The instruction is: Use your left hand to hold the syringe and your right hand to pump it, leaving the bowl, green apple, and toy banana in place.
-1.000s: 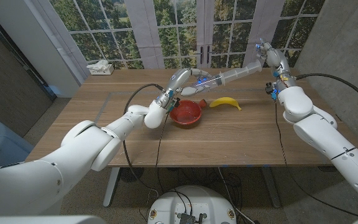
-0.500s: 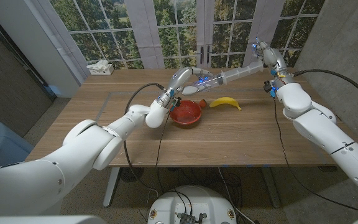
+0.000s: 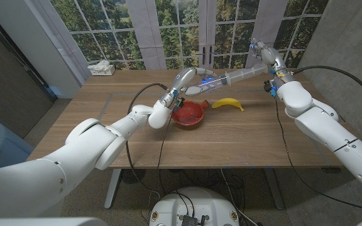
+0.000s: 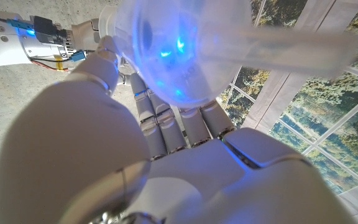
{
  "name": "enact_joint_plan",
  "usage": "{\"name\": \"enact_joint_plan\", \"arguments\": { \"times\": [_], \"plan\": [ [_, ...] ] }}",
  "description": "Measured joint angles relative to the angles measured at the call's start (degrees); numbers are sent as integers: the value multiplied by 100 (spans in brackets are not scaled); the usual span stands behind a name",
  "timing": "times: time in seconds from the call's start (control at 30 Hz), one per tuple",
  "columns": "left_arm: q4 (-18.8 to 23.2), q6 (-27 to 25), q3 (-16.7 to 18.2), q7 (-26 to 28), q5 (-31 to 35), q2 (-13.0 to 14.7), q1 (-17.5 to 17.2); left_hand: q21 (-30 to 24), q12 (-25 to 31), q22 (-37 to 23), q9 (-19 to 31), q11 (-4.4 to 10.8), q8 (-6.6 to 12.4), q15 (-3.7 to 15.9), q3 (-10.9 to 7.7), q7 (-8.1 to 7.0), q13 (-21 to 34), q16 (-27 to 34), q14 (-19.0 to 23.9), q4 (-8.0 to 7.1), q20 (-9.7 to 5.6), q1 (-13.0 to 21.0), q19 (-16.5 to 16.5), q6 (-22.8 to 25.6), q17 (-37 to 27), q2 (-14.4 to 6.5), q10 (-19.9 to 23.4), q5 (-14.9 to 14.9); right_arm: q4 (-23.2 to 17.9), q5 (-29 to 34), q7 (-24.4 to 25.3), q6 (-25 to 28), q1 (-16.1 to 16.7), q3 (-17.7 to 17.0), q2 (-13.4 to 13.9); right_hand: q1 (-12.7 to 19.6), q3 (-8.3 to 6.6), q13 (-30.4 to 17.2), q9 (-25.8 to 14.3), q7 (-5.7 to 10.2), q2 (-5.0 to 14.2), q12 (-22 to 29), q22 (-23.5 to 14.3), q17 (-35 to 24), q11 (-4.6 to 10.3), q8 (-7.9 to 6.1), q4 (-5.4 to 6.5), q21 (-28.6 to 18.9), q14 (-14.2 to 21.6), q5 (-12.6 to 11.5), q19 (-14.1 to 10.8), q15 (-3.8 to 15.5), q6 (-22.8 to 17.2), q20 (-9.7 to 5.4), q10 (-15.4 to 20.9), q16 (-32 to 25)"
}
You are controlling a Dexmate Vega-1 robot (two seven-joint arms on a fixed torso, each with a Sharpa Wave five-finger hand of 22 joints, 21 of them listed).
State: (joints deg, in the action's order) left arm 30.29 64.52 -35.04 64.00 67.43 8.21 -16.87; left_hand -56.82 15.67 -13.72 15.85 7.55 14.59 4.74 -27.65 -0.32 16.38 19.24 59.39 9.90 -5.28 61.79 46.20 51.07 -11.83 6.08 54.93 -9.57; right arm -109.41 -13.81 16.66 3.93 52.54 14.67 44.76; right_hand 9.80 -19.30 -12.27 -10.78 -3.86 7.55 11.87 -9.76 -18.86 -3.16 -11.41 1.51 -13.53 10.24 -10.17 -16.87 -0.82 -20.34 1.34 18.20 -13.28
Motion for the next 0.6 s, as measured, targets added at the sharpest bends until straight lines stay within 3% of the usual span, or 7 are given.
{"name": "enact_joint_plan", "arguments": {
  "times": [0.27, 0.6],
  "plan": [
    [-78, -66, -89, 0, -100, -22, 47, -44, 1, 15, 0, 0, 0, 9, 16, 0, 27, 0, 10, 0, -3, 30, -23, 0, 0, -30, 0, 5, 2, 121, -37, 36, -102, 129, 14, -91, 1, 0, 0, 104, 1, -23, 0, -1, 63, 0, 66, 47, 0, 0, 0, 0, 39, 0, 0, 0],
    [-280, -203, -411, 0, -420, -71, 185, -56, -21, 21, -1, 0, 0, 10, 17, 0, 27, 0, 13, 0, 16, 31, -64, 0, -1, -30, 0, 6, -36, 241, -93, 18, -135, 220, 54, -173, -10, 30, 0, 103, -23, -23, 0, -1, 62, 0, 137, 47, 0, -12, -42, 0, 39, -42, 1, 0]
  ]
}}
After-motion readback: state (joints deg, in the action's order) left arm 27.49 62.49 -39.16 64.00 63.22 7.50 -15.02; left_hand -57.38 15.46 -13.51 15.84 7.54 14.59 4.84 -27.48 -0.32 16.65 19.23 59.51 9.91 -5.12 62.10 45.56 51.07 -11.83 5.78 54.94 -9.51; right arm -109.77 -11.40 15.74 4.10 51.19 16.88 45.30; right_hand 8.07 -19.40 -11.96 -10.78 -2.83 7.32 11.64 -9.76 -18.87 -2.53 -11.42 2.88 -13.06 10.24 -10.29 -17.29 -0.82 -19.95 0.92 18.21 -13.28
